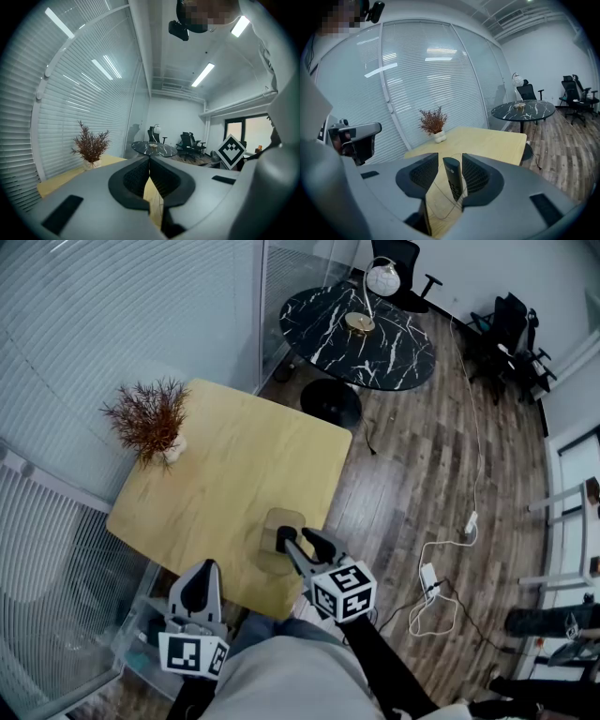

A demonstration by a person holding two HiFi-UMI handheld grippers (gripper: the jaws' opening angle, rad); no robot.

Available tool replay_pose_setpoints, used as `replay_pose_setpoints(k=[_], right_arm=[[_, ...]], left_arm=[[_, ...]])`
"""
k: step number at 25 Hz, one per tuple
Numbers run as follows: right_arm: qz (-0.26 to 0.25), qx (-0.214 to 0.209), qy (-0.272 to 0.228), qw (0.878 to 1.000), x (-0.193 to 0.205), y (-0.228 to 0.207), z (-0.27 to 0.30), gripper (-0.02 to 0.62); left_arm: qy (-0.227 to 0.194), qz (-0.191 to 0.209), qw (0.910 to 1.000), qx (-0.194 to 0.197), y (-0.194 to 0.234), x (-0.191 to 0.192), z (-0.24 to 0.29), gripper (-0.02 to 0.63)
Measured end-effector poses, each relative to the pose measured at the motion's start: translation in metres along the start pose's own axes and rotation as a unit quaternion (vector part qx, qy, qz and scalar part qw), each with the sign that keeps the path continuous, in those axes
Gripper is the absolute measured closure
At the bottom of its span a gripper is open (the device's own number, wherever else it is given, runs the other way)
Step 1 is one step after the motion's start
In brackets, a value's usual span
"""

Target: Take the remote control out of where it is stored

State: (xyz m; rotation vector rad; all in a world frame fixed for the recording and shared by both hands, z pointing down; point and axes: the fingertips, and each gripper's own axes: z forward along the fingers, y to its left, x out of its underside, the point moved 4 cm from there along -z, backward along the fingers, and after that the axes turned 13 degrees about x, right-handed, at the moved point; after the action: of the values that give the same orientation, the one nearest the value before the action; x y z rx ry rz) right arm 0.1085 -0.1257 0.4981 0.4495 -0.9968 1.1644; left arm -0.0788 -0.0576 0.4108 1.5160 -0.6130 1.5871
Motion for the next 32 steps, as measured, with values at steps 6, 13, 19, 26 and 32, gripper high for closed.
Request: replay_pose_setpoints(k=[6, 13, 19, 26, 32], right_arm=[[-0.004, 0.000, 0.004, 1.000, 0.003, -0.003, 0.003, 0.451], [-0.009, -0.006, 0.013, 1.000, 0.006, -0.002, 0.008, 0.451], [-0.008, -0.008, 0.018, 1.000, 0.010, -0.003, 0.012, 0.451], [-0.008, -0.008, 0.020, 1.000, 0.016, -0.003, 0.019, 0.451], [-0.007, -0.009, 0.024, 1.000, 0.018, -0.004, 0.024, 0.451]], left_arm=[[0.000, 0.000, 1.0000, -0.002, 0.000, 0.001, -0.001, 0.598], [0.001, 0.001, 1.0000, -0.004, 0.001, 0.000, -0.003, 0.598], [0.001, 0.002, 1.0000, -0.008, 0.003, -0.001, -0.005, 0.598], [0.000, 0.001, 0.9999, -0.011, 0.007, 0.000, -0.004, 0.598], [0.000, 0.002, 0.9999, -0.013, 0.009, -0.001, -0.003, 0.598]])
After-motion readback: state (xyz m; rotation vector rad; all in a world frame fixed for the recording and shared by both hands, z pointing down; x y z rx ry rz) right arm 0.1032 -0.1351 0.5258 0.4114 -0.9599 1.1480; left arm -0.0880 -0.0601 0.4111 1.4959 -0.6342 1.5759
